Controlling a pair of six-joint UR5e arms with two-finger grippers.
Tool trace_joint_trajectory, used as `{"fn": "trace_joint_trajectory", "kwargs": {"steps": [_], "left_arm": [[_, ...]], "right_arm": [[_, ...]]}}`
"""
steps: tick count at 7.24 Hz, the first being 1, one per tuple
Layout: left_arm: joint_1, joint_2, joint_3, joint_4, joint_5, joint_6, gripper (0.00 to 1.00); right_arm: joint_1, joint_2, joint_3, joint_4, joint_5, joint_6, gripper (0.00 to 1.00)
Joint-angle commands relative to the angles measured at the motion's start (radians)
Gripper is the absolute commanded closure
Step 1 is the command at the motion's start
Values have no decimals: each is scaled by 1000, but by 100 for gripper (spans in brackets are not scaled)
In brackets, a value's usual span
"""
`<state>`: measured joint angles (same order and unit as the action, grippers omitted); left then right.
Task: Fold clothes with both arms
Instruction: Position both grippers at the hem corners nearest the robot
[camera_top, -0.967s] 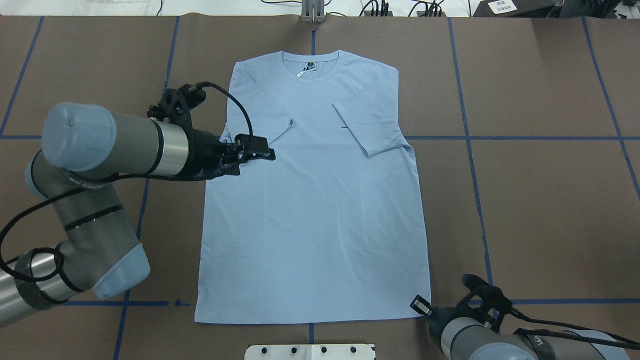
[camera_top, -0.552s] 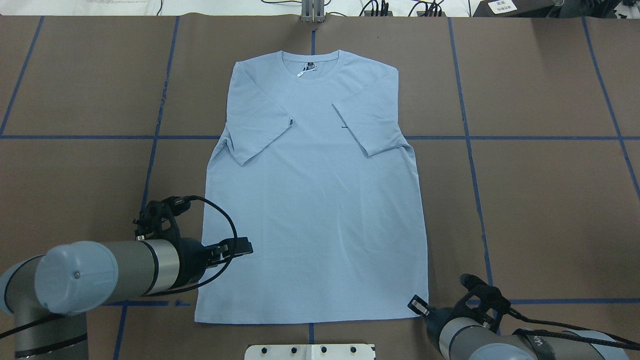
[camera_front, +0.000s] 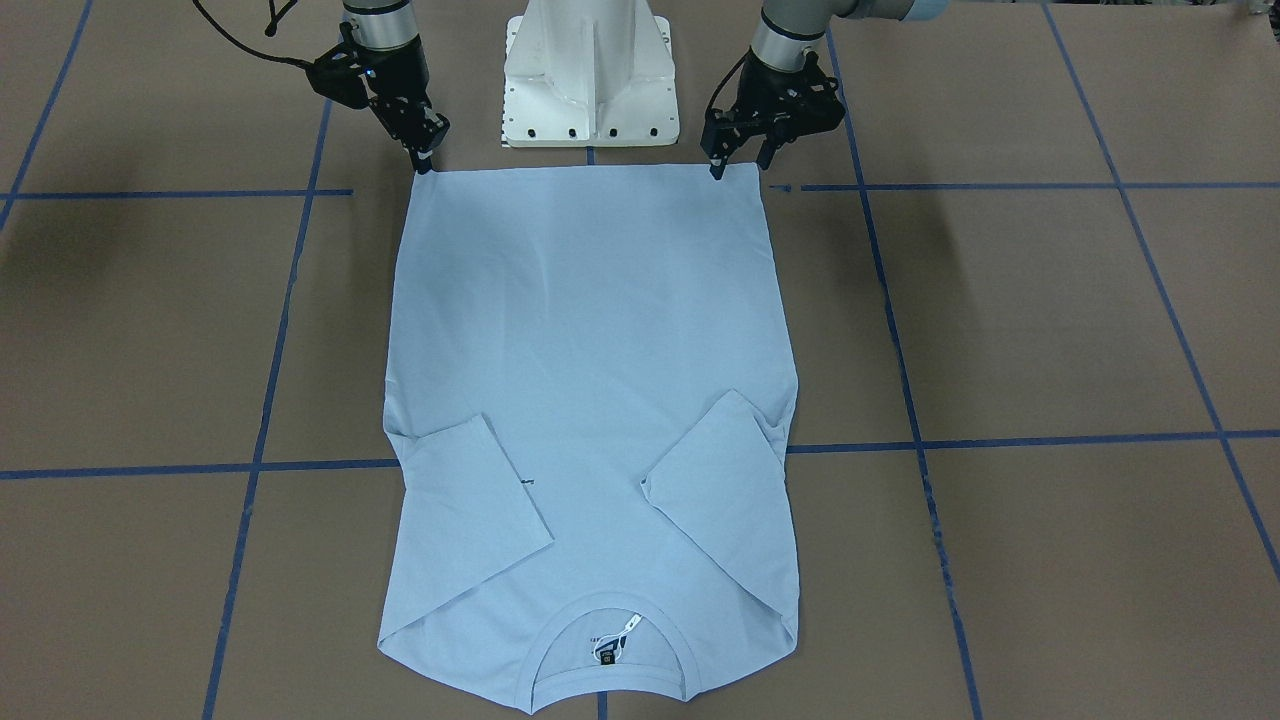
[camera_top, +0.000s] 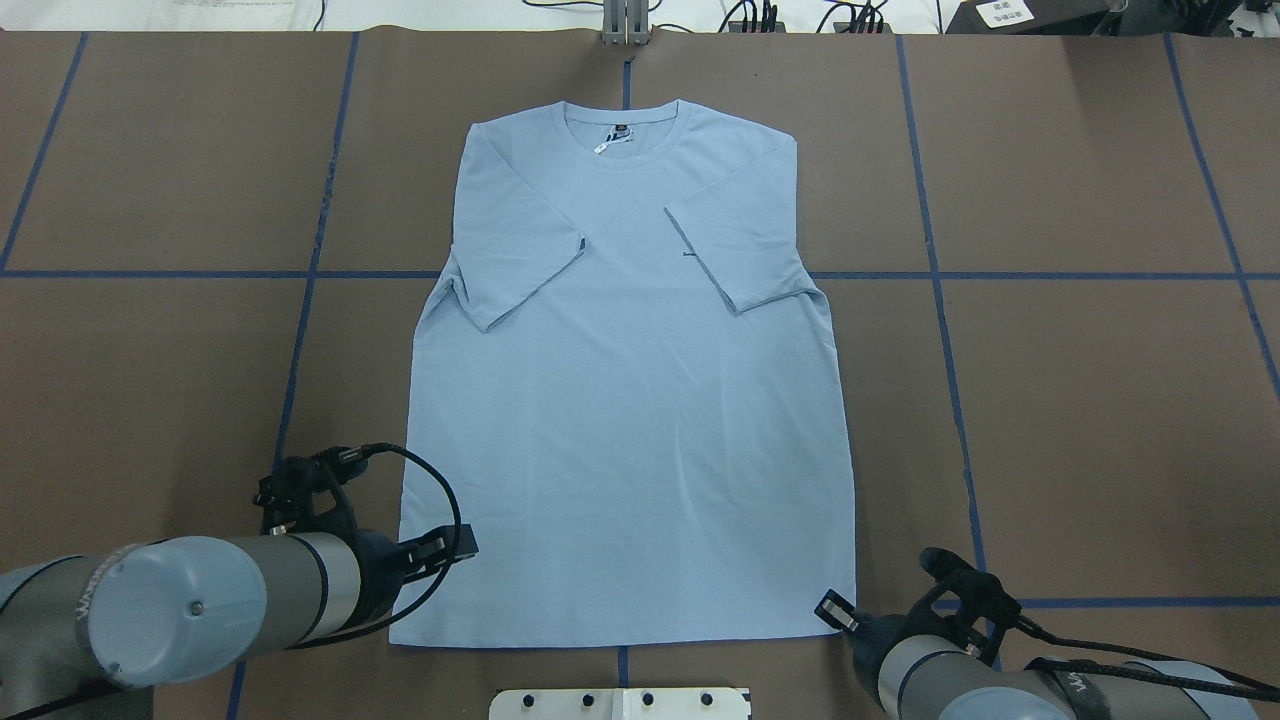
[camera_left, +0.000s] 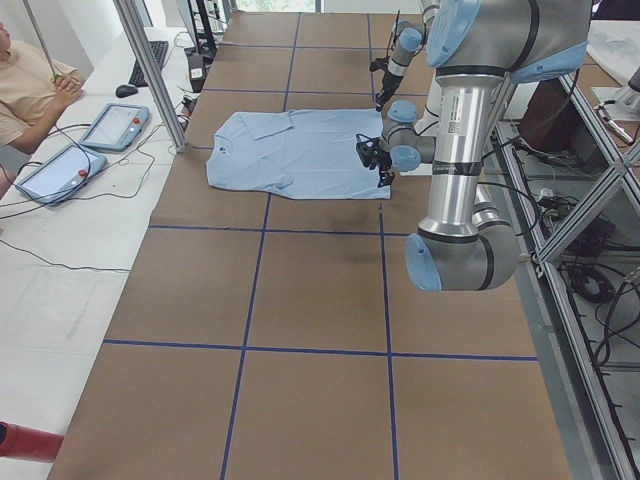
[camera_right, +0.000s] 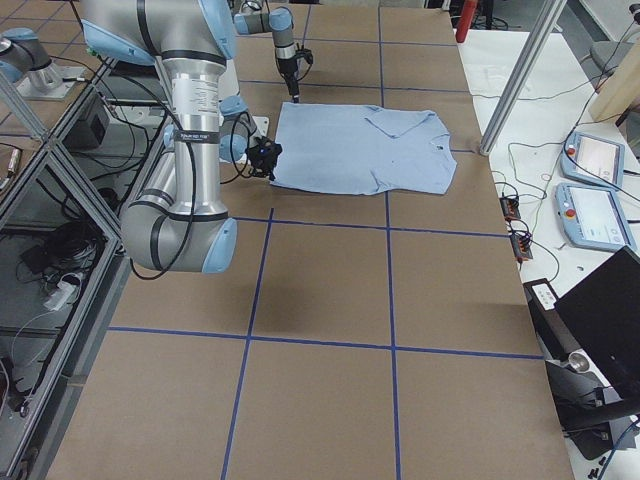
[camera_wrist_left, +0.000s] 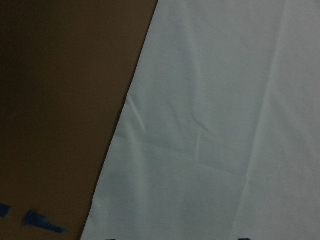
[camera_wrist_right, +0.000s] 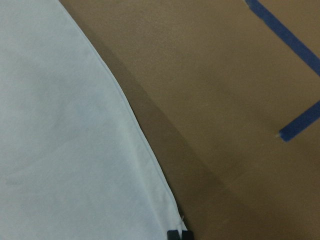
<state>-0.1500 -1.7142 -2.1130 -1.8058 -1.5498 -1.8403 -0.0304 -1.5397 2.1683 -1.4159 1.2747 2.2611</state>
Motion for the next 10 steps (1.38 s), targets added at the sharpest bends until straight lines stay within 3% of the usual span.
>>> {"fn": "trace_joint_trajectory", "kwargs": {"steps": [1, 5, 8, 10], "left_arm": [[17, 1, 24, 22, -1, -2, 23], [50, 16, 22, 49, -10, -2, 26], [63, 18, 25, 51, -10, -2, 39], [63, 22, 28, 51, -10, -2, 39]], "right_arm": [[1, -2, 2, 0, -1, 0, 100], [1, -2, 1, 0, -1, 0, 100], [1, -3, 1, 0, -1, -2, 100], [1, -4, 2, 0, 0, -2, 100]]}}
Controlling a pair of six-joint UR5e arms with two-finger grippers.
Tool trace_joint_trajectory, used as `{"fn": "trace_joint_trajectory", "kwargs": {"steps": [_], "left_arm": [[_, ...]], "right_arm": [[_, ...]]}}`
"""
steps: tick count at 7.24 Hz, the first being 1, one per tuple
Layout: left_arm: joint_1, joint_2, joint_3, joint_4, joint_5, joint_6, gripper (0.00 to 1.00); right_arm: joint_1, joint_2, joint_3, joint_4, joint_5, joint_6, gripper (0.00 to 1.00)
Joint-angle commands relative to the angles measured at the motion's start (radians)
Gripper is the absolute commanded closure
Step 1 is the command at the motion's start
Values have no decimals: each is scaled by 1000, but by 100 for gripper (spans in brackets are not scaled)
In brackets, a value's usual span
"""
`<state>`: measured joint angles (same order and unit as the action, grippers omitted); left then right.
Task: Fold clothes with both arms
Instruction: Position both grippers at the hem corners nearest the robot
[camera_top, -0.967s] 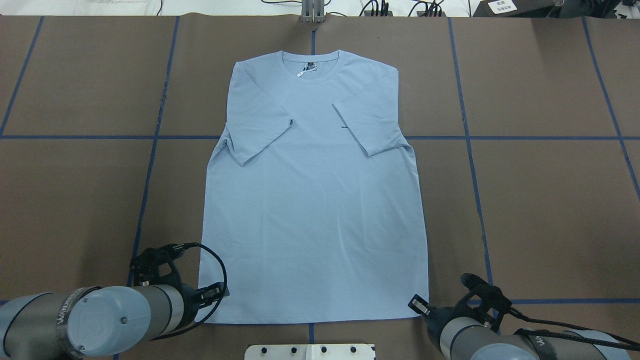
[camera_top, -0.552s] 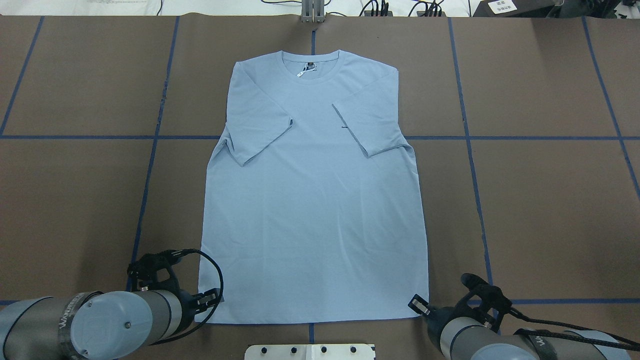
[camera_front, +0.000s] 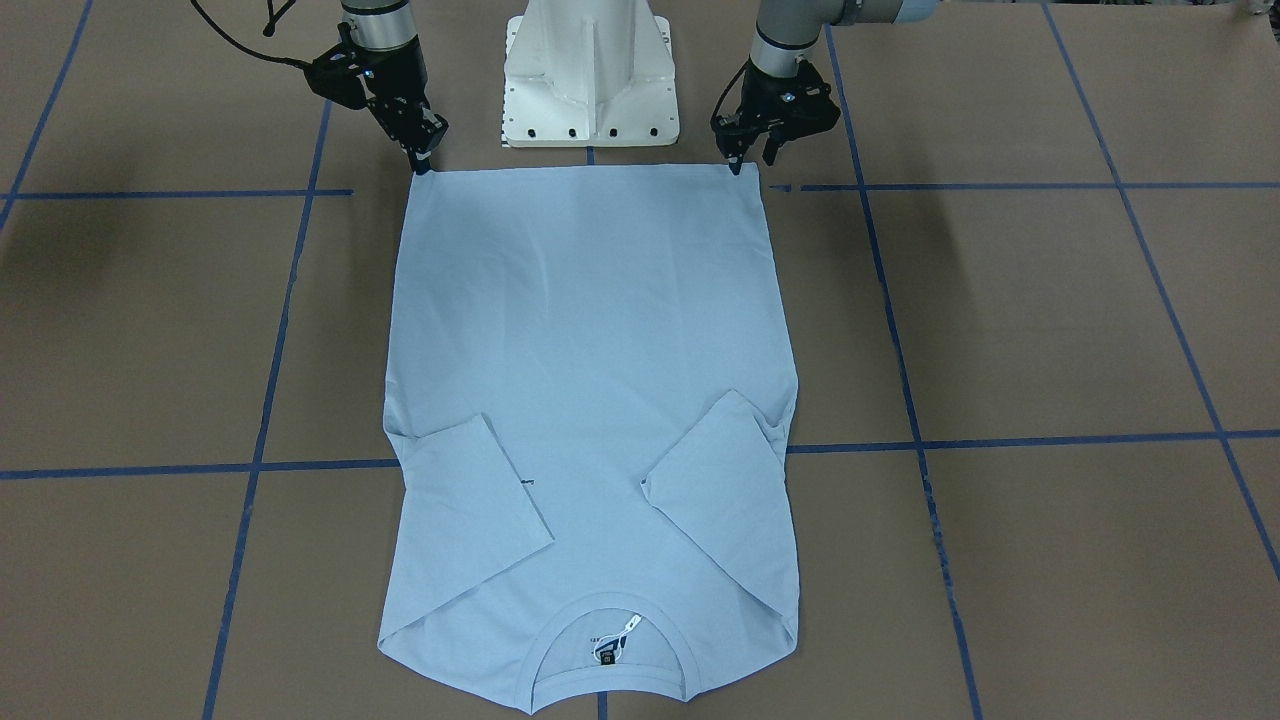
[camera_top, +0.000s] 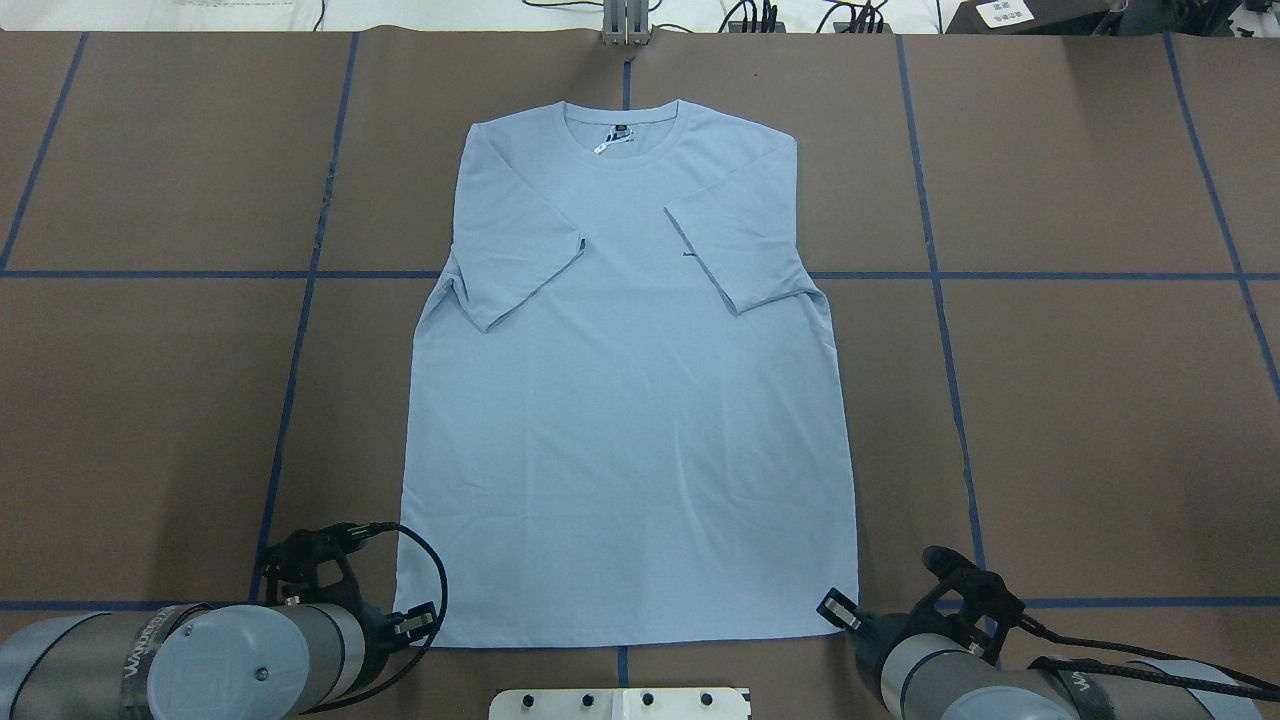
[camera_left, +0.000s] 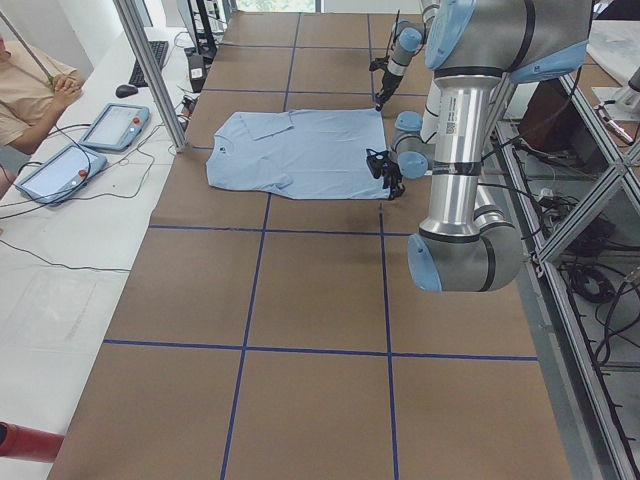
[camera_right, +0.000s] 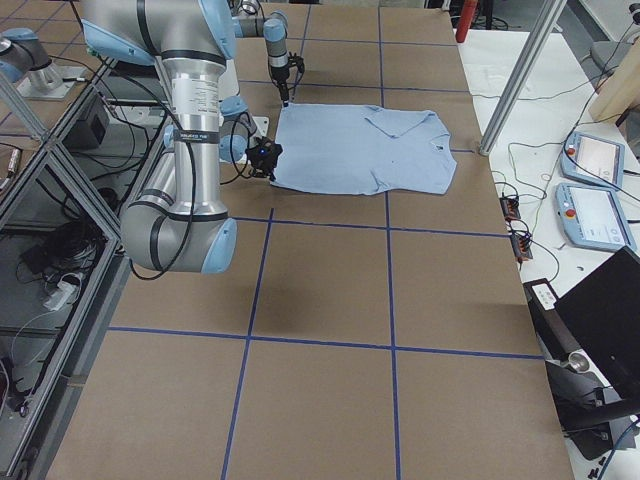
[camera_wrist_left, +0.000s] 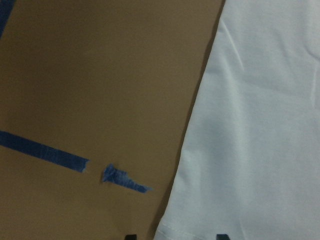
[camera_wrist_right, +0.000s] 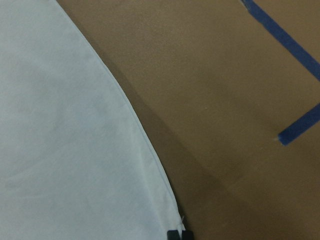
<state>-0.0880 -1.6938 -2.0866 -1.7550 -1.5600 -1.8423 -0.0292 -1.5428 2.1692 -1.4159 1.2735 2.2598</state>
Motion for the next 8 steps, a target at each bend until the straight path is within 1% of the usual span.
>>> {"fn": "trace_joint_trajectory", "kwargs": {"steps": [1, 2, 3, 4, 5, 7, 8], "left_arm": [[1, 2, 3, -1, 0, 0, 43], [1, 0, 3, -1, 0, 0, 50], [2, 0, 3, 0, 0, 0, 72], [2, 0, 5, -1, 0, 0, 98], [2, 0, 8, -1, -2, 0, 100], [2, -7, -7, -1, -5, 0, 100], [2, -6, -39, -1, -46, 0, 100]], "right_arm": [[2, -3, 0, 0, 1, 0, 100], [2, -2, 0, 0, 1, -2, 100], [2, 0, 1, 0, 1, -2, 100], [0, -2, 0, 0, 1, -2, 100], [0, -2, 0, 0, 1, -2, 100], [2, -2, 0, 0, 1, -6, 100], [9, -3, 15, 0, 3, -11, 100]]}}
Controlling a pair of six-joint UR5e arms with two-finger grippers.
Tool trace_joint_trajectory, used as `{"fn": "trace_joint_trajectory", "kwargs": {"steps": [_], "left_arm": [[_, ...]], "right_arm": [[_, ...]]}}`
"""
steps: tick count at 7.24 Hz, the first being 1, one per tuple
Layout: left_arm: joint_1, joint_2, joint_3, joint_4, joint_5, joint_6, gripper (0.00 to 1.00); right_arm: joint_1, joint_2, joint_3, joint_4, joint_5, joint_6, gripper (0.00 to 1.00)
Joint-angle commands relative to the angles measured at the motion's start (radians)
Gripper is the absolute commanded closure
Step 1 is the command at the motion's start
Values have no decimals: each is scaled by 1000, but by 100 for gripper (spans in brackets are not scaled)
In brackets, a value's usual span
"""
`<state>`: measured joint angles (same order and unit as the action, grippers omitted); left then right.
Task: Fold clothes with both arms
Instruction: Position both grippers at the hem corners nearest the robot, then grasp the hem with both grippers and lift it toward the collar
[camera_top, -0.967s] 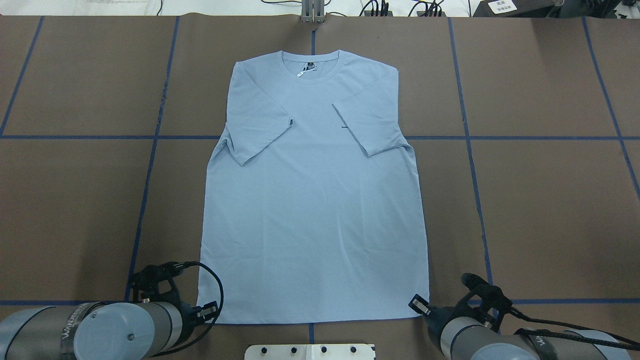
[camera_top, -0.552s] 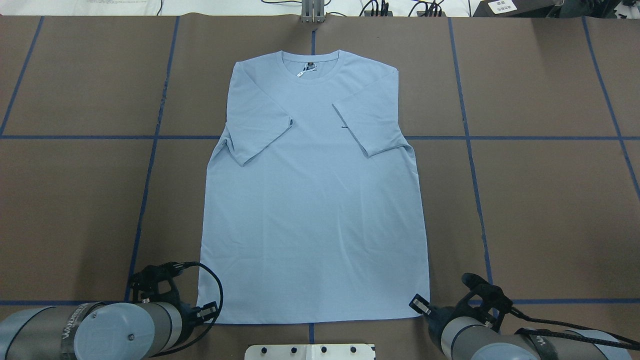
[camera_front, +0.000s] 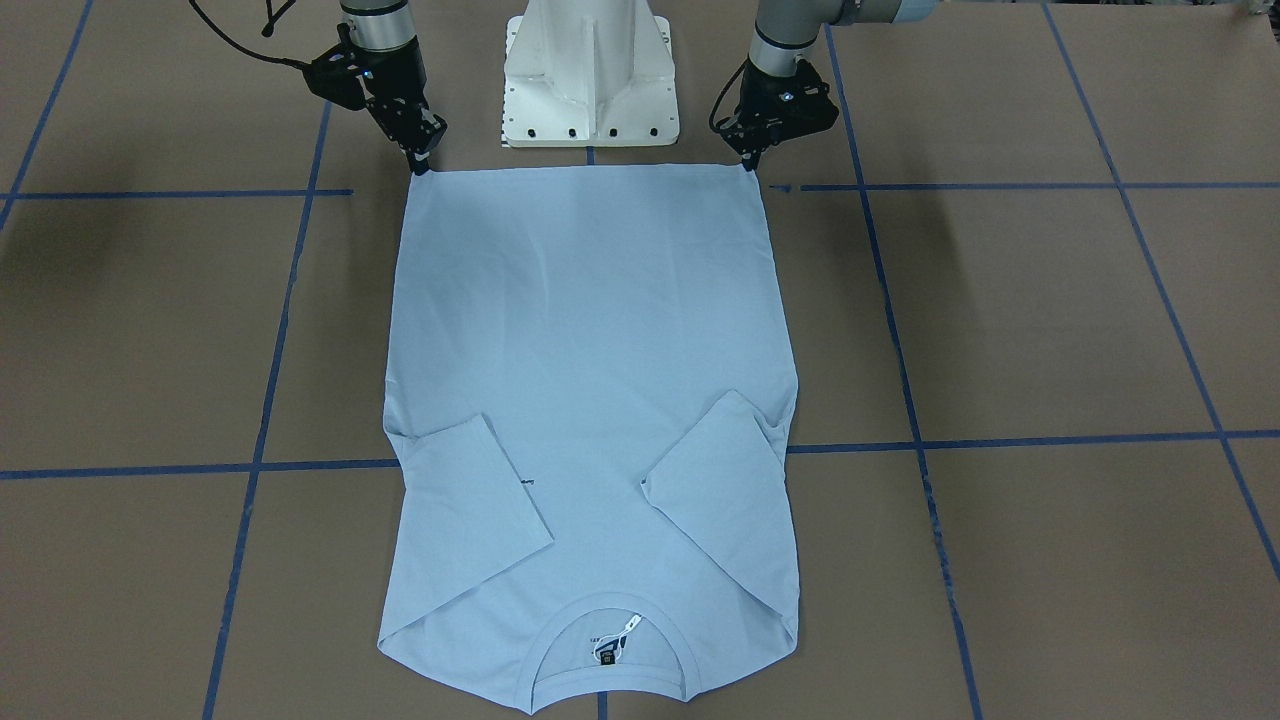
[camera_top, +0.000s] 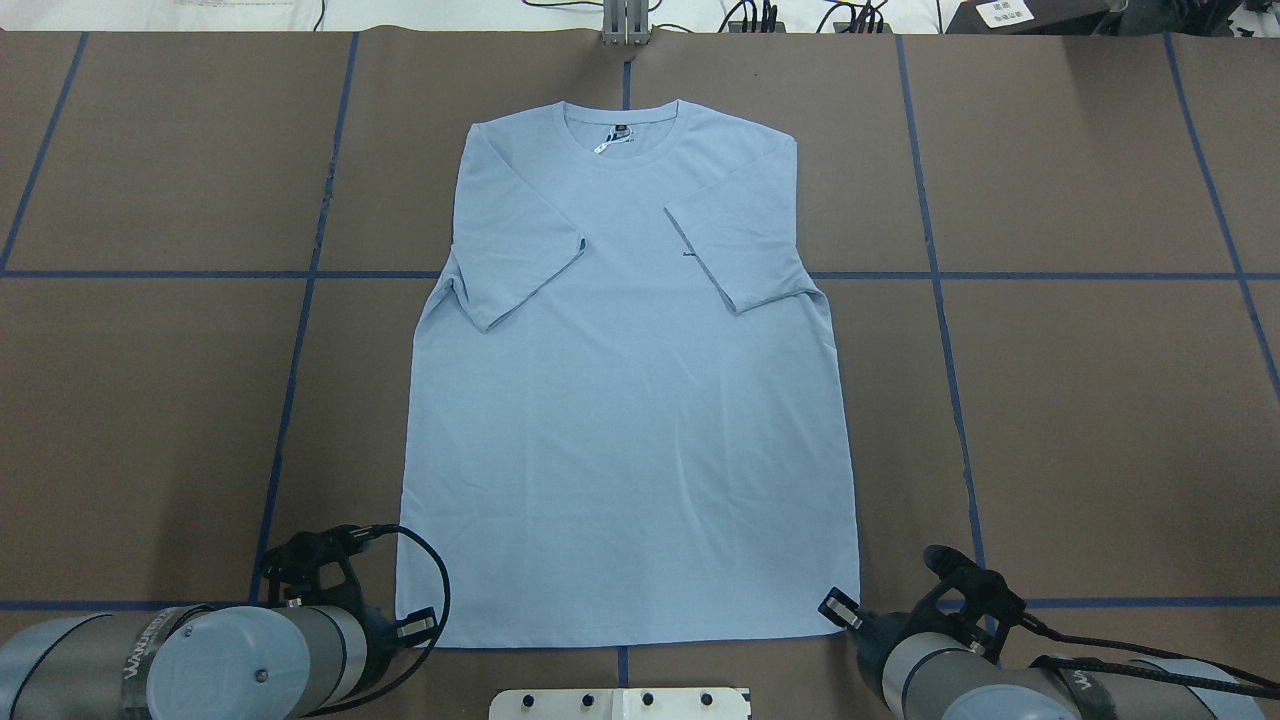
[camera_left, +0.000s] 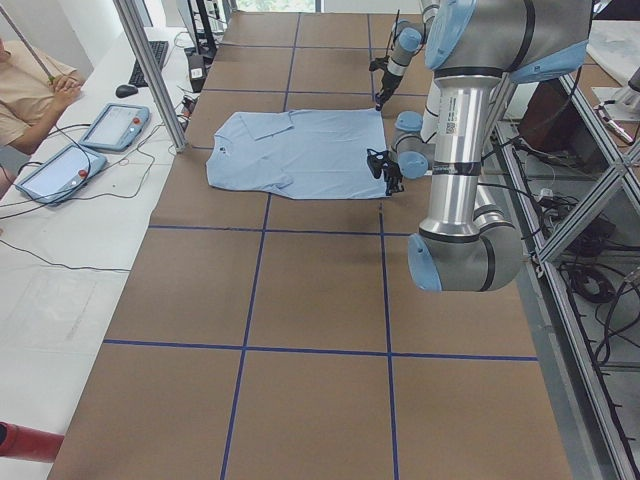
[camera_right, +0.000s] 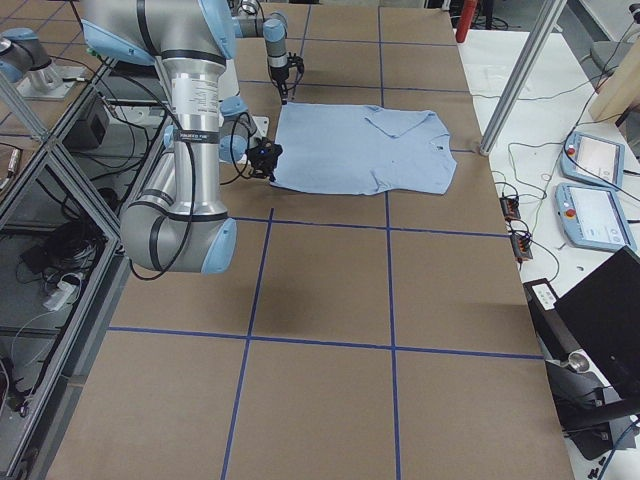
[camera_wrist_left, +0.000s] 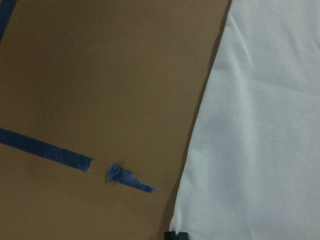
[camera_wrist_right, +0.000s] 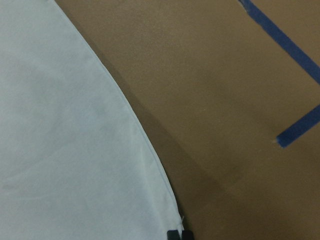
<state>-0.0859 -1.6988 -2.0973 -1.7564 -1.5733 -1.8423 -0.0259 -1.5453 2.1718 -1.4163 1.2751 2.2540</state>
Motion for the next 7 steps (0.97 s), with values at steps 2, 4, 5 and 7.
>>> {"fn": "trace_joint_trajectory", "kwargs": {"steps": [2, 4, 5, 7], "left_arm": [[0, 4, -127, 2, -47, 0, 100], [3, -1, -166, 0, -74, 0, 100], [-15, -5, -215, 0, -86, 9, 100], [-169, -78, -198, 12, -77, 173, 100]], "right_arm": [[-15, -88, 125, -1, 6, -7, 100], [-42, -131, 204, -1, 3, -5, 100], [25, -121, 213, 0, 3, -14, 100], [160, 26, 111, -3, 6, -307, 100]]}}
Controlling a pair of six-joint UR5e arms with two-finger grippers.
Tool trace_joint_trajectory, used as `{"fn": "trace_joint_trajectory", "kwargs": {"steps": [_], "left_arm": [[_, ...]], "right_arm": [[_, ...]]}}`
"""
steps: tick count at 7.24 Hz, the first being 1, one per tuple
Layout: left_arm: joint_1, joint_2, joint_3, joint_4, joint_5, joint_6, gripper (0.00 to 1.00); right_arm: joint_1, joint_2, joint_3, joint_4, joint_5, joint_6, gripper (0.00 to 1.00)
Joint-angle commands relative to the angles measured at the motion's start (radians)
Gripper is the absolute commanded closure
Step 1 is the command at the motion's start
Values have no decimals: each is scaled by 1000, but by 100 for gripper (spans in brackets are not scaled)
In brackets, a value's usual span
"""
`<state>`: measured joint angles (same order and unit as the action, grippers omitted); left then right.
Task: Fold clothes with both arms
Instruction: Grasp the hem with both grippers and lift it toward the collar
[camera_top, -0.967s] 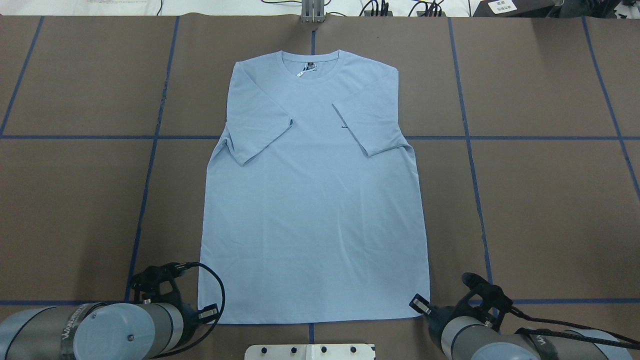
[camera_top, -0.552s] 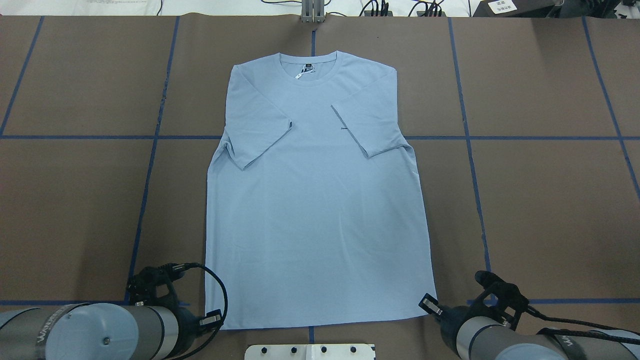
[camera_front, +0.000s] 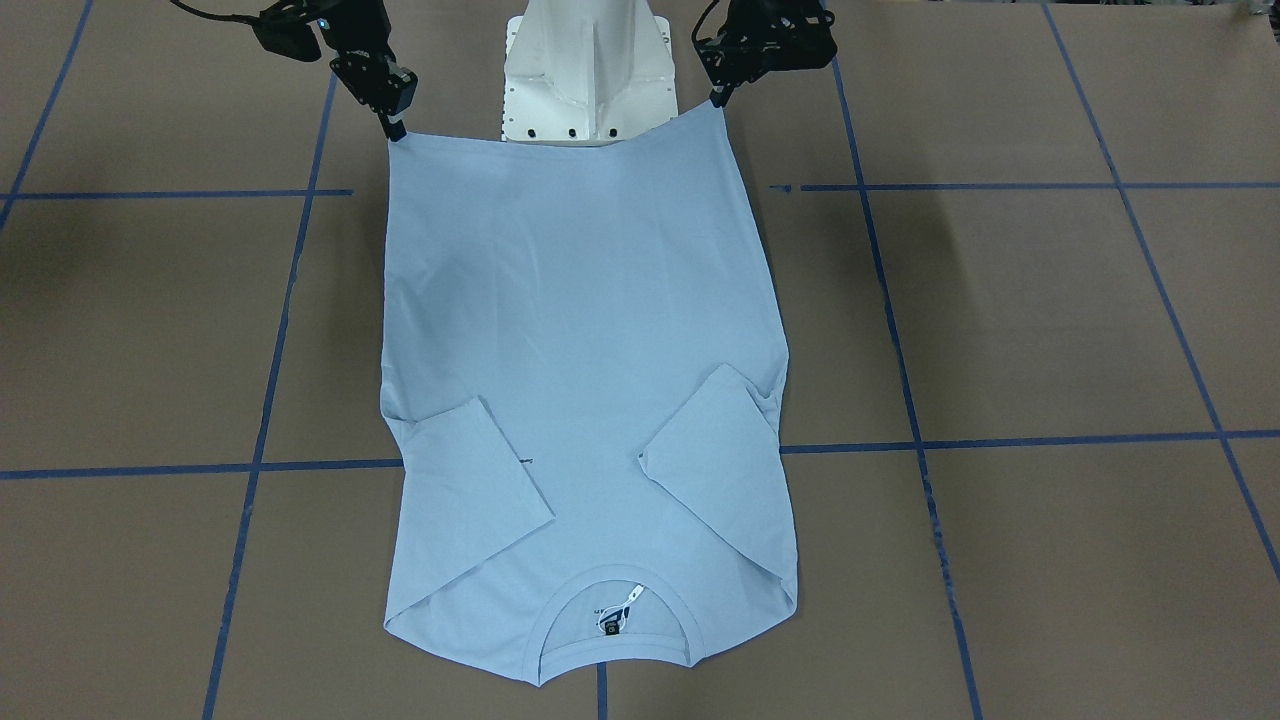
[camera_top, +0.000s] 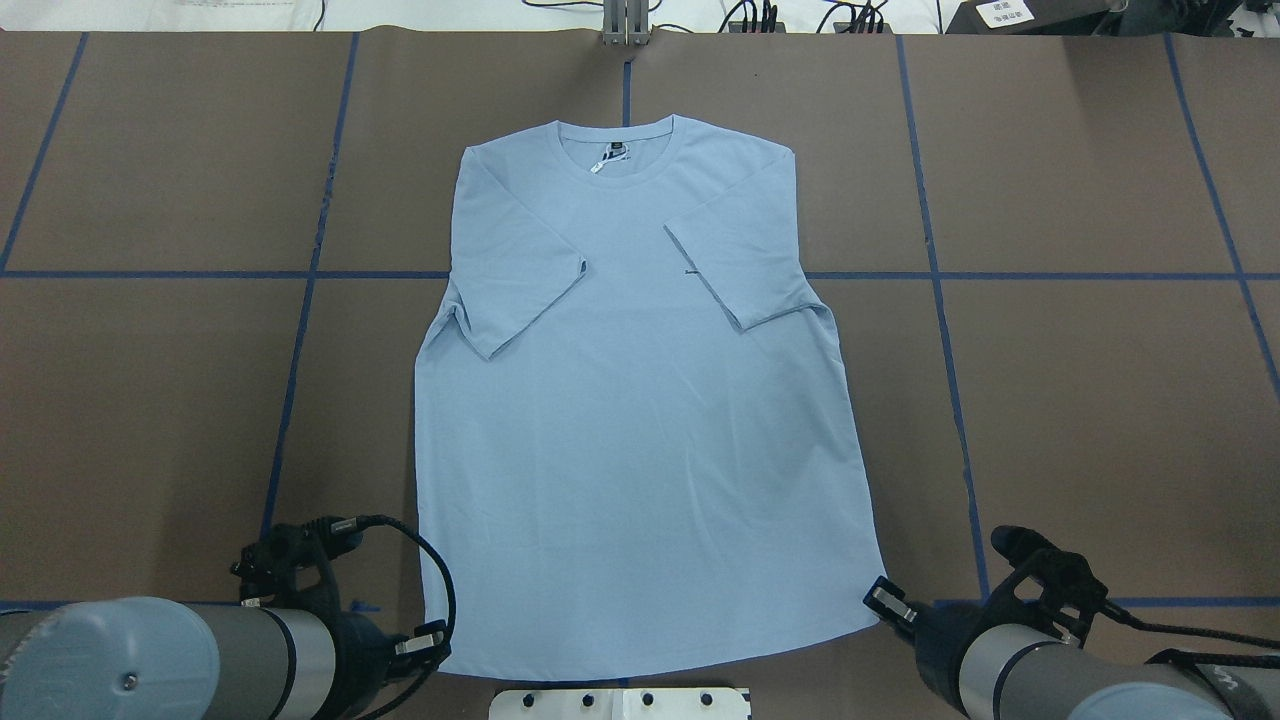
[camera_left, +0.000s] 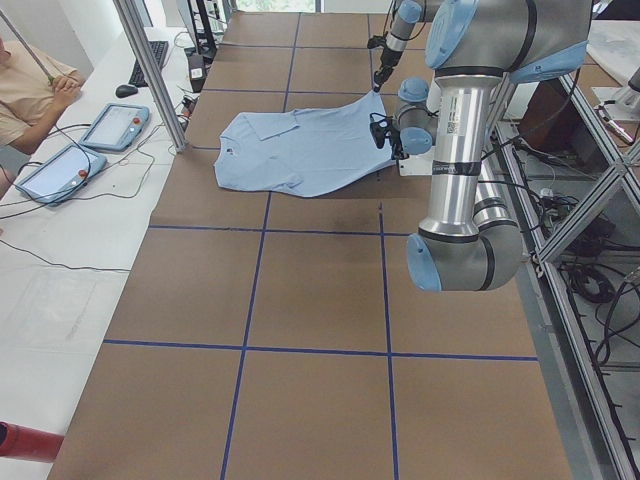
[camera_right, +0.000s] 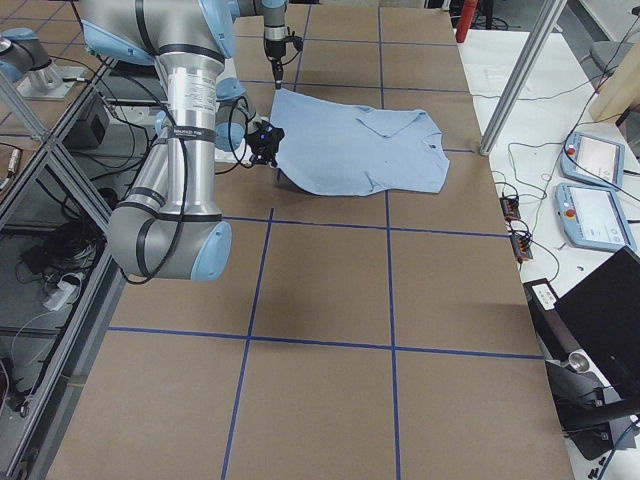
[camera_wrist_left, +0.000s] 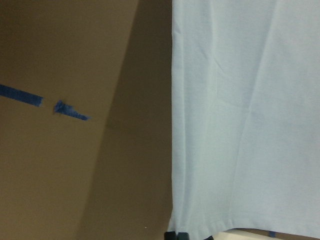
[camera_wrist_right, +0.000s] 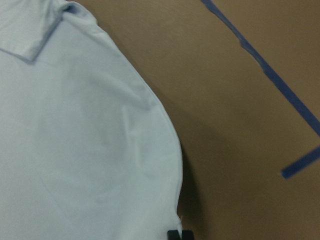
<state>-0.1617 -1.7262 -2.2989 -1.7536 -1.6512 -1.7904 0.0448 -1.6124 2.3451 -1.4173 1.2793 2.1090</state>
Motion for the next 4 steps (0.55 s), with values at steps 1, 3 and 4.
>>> {"fn": "trace_joint_trajectory", "kwargs": {"steps": [1, 3, 4], "left_arm": [[-196, -97, 41, 20, -1, 251, 100], [-365, -180, 192, 14, -5, 368, 100], [-434, -191, 228, 5, -8, 408, 100]], "right_arm": [[198, 156, -140, -2, 26, -269, 100], [451, 325, -309, -2, 234, -442, 100], [545, 389, -390, -2, 280, -540, 100]]}}
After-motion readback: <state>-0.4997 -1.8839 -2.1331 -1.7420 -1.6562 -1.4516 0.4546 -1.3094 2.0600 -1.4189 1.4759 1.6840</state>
